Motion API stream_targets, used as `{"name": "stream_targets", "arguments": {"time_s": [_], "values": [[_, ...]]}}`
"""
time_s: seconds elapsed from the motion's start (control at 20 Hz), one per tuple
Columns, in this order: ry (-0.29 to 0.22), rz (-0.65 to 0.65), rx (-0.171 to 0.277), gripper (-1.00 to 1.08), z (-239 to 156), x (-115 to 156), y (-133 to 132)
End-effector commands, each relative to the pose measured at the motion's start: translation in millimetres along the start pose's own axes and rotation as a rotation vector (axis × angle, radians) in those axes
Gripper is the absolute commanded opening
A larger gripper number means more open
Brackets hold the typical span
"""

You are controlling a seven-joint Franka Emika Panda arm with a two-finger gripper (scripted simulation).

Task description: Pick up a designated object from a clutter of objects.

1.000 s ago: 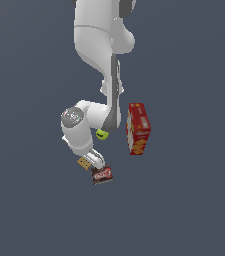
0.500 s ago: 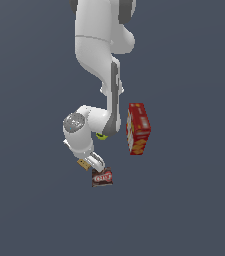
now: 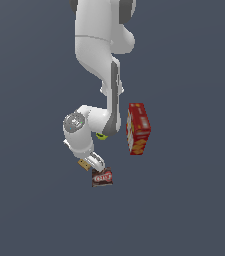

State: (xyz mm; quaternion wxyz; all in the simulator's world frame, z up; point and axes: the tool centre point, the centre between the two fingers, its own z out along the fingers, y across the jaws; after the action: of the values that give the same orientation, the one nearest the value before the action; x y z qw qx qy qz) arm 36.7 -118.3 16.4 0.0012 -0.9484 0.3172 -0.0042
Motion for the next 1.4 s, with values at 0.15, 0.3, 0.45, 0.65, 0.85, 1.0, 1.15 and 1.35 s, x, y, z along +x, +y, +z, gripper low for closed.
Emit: {"name": "stream_targets", "arguments": {"time_s": [0.15, 0.3, 0.45, 0.65, 0.85, 1.0, 1.15, 1.35], "values": [[0.002, -0.001, 0.001, -1.0, -8, -1, -3], [0.001, 0.0, 0.001, -1.0, -18, -4, -7], [0.001, 0.0, 0.001, -1.0, -33, -8, -12], [0.0, 0.0, 0.0, -1.0, -61, -15, -22], [-0.001, 0.001, -0.001, -1.0, -97, -24, -35], [-0.001, 0.001, -0.001, -1.0, -130, -32, -47], [-0.002, 0.001, -0.002, -1.0, -164, -40, -59], [-0.002, 0.002, -0.004, -1.0, -210, -51, -75]]}}
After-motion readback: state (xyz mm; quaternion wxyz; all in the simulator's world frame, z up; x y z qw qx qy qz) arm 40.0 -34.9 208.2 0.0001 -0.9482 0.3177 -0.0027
